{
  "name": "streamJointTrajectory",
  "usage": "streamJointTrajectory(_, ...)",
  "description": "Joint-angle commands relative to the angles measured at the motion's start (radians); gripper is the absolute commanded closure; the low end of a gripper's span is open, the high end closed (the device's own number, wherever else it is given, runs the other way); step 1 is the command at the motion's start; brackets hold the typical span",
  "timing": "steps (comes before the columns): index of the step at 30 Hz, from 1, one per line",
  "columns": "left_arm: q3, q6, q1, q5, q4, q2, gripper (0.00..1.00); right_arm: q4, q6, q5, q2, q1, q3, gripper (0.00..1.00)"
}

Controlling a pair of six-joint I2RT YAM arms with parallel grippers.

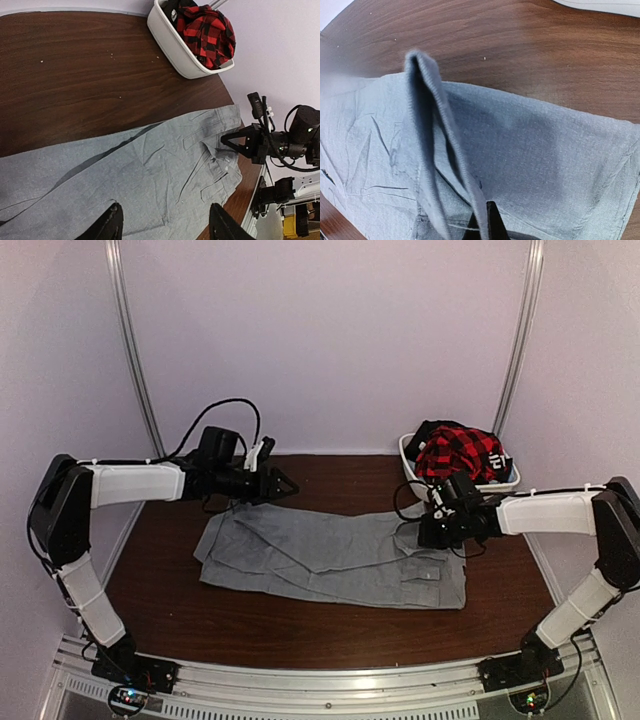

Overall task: Fold and stack the long sleeve shirts
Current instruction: Fold the 1/3-folded shirt at the center of the board.

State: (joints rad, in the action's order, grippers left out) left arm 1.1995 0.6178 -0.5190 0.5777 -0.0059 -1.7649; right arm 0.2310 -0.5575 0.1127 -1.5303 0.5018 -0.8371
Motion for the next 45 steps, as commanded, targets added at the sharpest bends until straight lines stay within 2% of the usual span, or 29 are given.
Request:
streamJointTrajectory(1,-0.04,-0.068,-0.001,-0.099,-0.03,0.043,0.4,-0.023,-0.009,0.036,0.032,-0.034,0.043,1.0)
streamJointTrajectory(14,-0.139,-0.115,-0.027,-0.151,-0.001,0.01,0.4,-0.09,0.014,0.105,-0.067,-0.047,0.029,0.99)
streamJointTrajectory(19,-0.159,-0.13,-0.048,-0.202,-0.001,-0.025,0.41,-0.062,0.028,0.079,-0.102,-0.05,0.005,0.89)
streamJointTrajectory(28,-0.183,-0.178,-0.062,-0.331,-0.009,-0.071,0.42,0.073,0.056,-0.086,-0.051,-0.086,-0.017,0.67)
streamJointTrajectory(33,-0.208,-0.192,-0.068,-0.379,-0.017,-0.076,0.42,0.14,0.066,-0.17,-0.024,-0.089,-0.036,0.6)
streamJointTrajectory(36,-0.23,-0.197,-0.069,-0.4,-0.017,-0.079,0.42,0.146,0.069,-0.187,0.01,-0.089,-0.034,0.56)
streamJointTrajectory(42,-0.271,-0.196,-0.069,-0.424,-0.016,-0.075,0.42,0.115,0.086,-0.177,0.104,-0.075,-0.013,0.42)
streamJointTrajectory(45,-0.284,-0.194,-0.069,-0.434,-0.011,-0.065,0.43,0.065,0.101,-0.136,0.119,-0.048,0.0,0.4)
